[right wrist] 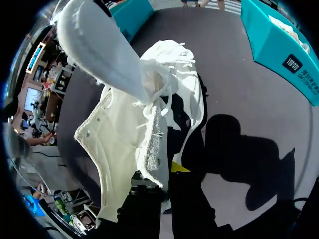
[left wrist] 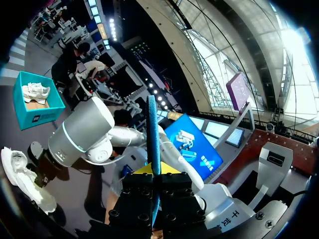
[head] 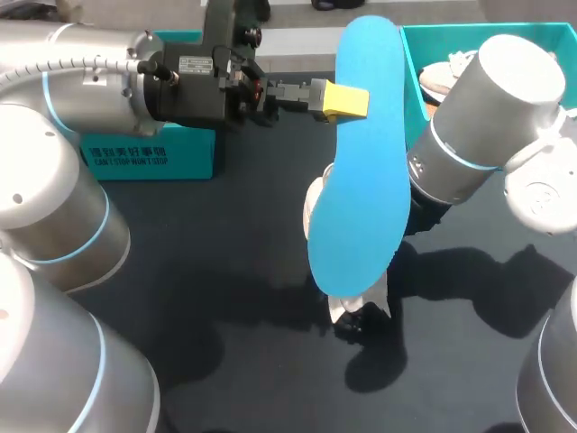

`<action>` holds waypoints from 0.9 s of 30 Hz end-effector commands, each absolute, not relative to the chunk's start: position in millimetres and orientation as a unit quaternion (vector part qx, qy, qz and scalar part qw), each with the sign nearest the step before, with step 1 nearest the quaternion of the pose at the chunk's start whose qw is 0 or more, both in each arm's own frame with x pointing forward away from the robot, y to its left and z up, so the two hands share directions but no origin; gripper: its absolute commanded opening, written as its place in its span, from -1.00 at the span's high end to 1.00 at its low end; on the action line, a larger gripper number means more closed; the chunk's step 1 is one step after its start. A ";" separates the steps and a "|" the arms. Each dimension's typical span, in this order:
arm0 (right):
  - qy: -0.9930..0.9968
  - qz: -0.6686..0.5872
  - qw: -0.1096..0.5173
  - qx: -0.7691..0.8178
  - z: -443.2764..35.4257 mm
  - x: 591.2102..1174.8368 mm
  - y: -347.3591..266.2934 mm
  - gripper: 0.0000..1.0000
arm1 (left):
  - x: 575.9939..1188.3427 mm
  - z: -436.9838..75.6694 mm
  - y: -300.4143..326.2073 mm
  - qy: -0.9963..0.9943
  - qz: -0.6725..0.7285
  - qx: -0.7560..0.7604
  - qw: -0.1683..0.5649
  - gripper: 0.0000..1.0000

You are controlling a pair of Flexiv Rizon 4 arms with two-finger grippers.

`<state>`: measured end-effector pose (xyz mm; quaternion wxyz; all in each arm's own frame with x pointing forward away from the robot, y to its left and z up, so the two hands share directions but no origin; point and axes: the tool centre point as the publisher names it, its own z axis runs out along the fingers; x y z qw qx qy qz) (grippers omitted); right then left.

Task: Take the shoe out of the shoebox, open the shoe tongue, remove and reinsert the insole, then place the shoe into the shoebox

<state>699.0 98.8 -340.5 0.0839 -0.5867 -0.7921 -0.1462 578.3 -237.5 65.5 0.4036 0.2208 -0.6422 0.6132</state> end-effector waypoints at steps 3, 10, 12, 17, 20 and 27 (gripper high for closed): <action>-0.783 -0.156 0.080 -0.597 -357.5 699.8 100.2 1.00 | 577.8 64.0 -238.8 -0.641 0.614 0.221 0.404 1.00; -0.782 -0.162 0.080 -0.597 -371.6 702.1 106.5 1.00 | 577.8 64.0 -238.8 -0.641 0.614 0.221 0.404 1.00; -0.781 -0.160 0.081 -0.599 -375.4 701.0 106.8 1.00 | 577.8 64.0 -238.8 -0.641 0.614 0.221 0.404 1.00; -0.778 -0.153 0.089 -0.603 -386.0 699.1 105.9 1.00 | 577.8 64.0 -238.8 -0.641 0.614 0.221 0.404 1.00; -0.771 -0.154 0.093 -0.611 -385.6 699.3 104.4 -1.00 | 577.8 64.0 -238.8 -0.641 0.614 0.221 0.404 1.00; -0.750 -0.187 0.119 -0.623 -357.4 692.2 97.1 -1.00 | 577.8 64.0 -238.8 -0.641 0.614 0.221 0.404 1.00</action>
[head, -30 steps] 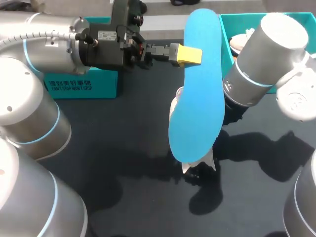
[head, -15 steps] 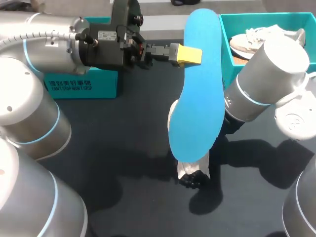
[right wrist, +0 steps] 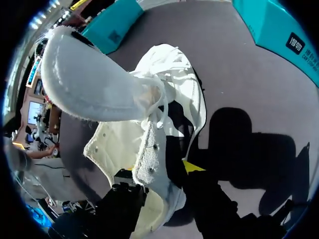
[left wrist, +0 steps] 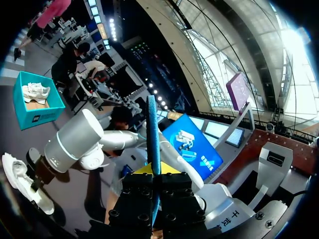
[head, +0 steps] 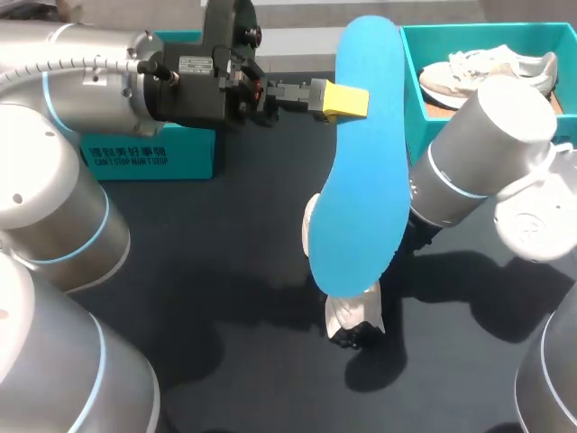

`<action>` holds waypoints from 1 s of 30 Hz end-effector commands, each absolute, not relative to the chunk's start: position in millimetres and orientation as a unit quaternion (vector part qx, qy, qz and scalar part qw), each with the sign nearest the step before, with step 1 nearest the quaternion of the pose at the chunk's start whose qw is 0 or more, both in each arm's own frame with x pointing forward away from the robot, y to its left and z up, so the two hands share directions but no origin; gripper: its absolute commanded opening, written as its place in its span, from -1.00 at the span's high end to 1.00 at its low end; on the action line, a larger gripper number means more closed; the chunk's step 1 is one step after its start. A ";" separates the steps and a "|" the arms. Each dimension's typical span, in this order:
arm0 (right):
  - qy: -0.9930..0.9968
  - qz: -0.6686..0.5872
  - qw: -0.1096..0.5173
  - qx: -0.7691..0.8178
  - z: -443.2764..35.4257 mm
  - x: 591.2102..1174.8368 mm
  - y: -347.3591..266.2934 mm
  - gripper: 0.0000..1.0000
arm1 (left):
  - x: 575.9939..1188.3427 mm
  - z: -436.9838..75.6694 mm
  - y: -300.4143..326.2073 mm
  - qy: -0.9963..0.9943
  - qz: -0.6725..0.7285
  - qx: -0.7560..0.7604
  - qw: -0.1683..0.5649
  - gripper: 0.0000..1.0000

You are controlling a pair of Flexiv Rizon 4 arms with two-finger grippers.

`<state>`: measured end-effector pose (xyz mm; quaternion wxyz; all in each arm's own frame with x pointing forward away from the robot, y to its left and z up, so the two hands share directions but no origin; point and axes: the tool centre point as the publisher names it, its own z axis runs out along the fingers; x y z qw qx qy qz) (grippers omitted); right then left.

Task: Take the shoe out of the shoebox, open the shoe tongue, remove and reinsert the insole, then place the shoe into the shoebox

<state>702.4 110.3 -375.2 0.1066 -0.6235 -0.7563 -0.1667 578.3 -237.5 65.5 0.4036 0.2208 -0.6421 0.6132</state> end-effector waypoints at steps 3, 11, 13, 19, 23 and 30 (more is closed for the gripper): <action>-0.730 -0.240 0.164 -0.619 -338.1 686.9 88.7 -1.00 | 577.8 64.0 -238.8 -0.641 0.614 0.221 0.404 1.00; -0.737 -0.275 0.190 -0.588 -320.9 686.2 85.4 -1.00 | 577.8 64.0 -238.8 -0.641 0.614 0.221 0.404 1.00; -0.737 -0.275 0.190 -0.588 -320.9 686.2 85.4 -1.00 | 577.8 64.0 -238.8 -0.641 0.614 0.221 0.404 1.00; -0.737 -0.275 0.190 -0.588 -320.9 686.2 85.4 -1.00 | 577.8 64.0 -238.8 -0.641 0.614 0.221 0.404 1.00; -0.706 -0.329 0.211 -0.590 -291.8 690.4 81.0 -1.00 | 577.8 64.0 -238.8 -0.641 0.614 0.221 0.404 1.00; -0.640 -0.400 0.288 -0.589 -241.5 697.8 68.3 -1.00 | 577.8 64.0 -238.8 -0.641 0.614 0.221 0.404 1.00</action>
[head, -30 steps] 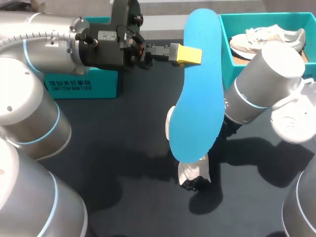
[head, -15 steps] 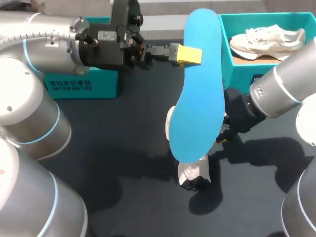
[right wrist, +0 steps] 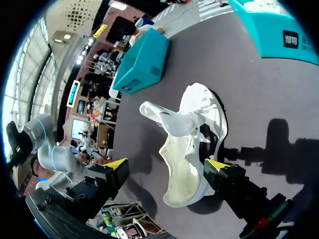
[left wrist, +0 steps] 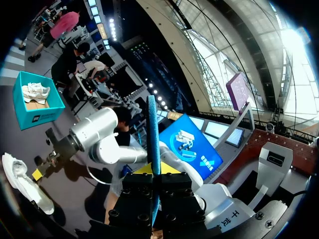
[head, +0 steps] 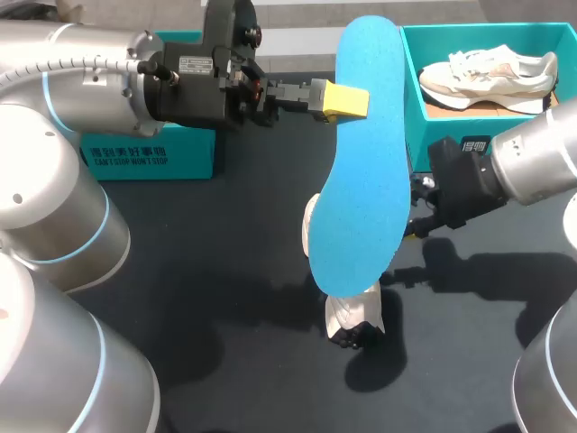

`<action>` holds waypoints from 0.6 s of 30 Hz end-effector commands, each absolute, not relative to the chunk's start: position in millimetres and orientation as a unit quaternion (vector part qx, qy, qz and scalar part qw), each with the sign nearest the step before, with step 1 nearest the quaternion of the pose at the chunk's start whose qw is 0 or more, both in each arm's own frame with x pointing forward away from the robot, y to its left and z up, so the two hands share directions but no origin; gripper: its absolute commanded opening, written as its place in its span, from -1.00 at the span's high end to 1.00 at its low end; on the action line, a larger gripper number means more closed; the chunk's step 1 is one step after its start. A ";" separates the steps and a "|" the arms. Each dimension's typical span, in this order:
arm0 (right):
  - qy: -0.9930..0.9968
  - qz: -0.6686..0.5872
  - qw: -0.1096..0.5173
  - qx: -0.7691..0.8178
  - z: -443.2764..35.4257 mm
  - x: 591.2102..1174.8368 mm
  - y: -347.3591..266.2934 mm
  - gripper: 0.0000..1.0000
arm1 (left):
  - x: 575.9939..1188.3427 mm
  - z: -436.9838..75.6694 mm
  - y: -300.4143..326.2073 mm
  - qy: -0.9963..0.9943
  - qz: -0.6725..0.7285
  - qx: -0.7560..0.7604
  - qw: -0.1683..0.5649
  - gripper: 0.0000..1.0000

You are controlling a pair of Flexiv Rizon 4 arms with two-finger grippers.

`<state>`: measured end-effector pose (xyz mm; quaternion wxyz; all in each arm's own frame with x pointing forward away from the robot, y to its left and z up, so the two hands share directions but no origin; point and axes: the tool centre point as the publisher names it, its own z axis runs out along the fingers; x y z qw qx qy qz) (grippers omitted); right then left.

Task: Take the shoe out of the shoebox, open the shoe tongue, remove and reinsert the insole, then place the shoe into the shoebox

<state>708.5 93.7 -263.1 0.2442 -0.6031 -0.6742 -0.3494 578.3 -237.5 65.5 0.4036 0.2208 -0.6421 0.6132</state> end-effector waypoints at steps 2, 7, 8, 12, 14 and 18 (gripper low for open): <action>-0.625 -0.417 0.315 -0.580 -230.6 700.3 68.7 -1.00 | 577.8 64.0 -238.8 -0.641 0.614 0.221 0.404 1.00; -0.605 -0.440 0.350 -0.564 -208.4 706.8 69.5 -1.00 | 577.8 64.0 -238.8 -0.641 0.614 0.221 0.404 1.00; -0.597 -0.443 0.359 -0.565 -204.4 707.5 68.8 -1.00 | 577.8 64.0 -238.8 -0.641 0.614 0.221 0.404 1.00; -0.588 -0.433 0.376 -0.570 -187.4 708.8 66.4 -1.00 | 577.8 64.0 -238.8 -0.641 0.614 0.221 0.404 1.00; -0.576 -0.436 0.381 -0.577 -178.7 709.4 65.6 -1.00 | 577.8 64.0 -238.8 -0.641 0.614 0.221 0.404 1.00; -0.556 -0.460 0.384 -0.576 -159.5 710.1 62.3 -1.00 | 577.8 64.0 -238.8 -0.641 0.614 0.221 0.404 1.00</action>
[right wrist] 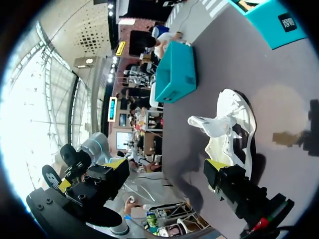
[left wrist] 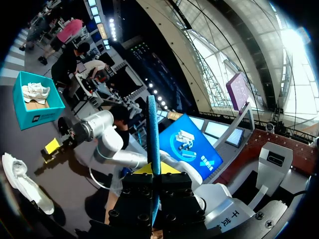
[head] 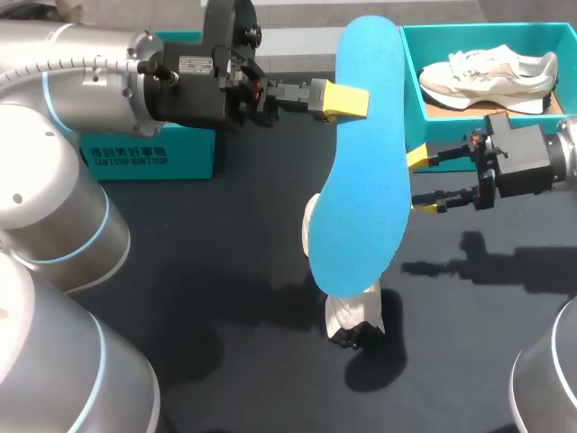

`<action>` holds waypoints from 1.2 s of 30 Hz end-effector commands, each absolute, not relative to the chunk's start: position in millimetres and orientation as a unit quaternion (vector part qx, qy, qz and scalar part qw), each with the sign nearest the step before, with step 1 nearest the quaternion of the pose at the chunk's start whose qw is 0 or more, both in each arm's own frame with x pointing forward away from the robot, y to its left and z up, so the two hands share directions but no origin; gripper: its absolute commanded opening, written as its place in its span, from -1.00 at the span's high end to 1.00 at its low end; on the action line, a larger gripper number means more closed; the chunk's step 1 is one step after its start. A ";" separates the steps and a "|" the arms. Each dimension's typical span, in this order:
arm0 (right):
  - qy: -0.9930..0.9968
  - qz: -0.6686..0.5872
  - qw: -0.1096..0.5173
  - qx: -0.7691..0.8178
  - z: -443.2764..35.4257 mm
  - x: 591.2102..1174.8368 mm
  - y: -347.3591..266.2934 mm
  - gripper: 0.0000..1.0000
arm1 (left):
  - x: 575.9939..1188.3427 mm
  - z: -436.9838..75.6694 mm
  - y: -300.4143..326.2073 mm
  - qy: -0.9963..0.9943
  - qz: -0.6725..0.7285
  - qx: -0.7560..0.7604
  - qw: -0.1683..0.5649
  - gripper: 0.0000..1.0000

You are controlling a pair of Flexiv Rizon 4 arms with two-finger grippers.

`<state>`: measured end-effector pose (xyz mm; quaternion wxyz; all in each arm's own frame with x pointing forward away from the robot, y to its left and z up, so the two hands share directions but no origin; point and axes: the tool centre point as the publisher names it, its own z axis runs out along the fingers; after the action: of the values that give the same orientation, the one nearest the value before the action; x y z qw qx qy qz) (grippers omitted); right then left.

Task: Take the shoe out of the shoebox, open the shoe tongue, remove and reinsert the insole, then place the shoe into the shoebox

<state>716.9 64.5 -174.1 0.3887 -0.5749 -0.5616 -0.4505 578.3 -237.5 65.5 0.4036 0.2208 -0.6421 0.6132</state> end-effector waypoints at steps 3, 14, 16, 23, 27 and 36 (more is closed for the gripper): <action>-0.548 -0.473 0.391 -0.569 -147.5 709.4 62.1 -1.00 | 577.8 64.0 -238.8 -0.641 0.614 0.221 0.404 1.00; -0.538 -0.482 0.393 -0.569 -143.8 709.5 62.4 -1.00 | 577.8 64.0 -238.8 -0.641 0.614 0.221 0.404 1.00; -0.538 -0.482 0.393 -0.569 -143.8 709.5 62.4 -1.00 | 577.8 64.0 -238.8 -0.641 0.614 0.221 0.404 1.00; -0.538 -0.482 0.393 -0.569 -143.8 709.5 62.4 -1.00 | 584.4 46.0 -231.6 -0.664 0.664 0.136 0.316 1.00; -0.538 -0.482 0.393 -0.569 -143.8 709.5 62.4 -1.00 | 600.2 27.2 -225.3 -0.691 0.709 -0.026 0.135 1.00; -0.538 -0.482 0.393 -0.569 -143.8 709.5 62.4 -1.00 | 612.4 15.8 -226.9 -0.679 0.686 -0.256 -0.055 1.00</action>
<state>709.6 60.8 -143.8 0.3943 -0.5674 -0.5383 -0.4825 610.1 -225.0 18.0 0.2400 0.0593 -0.6893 0.6810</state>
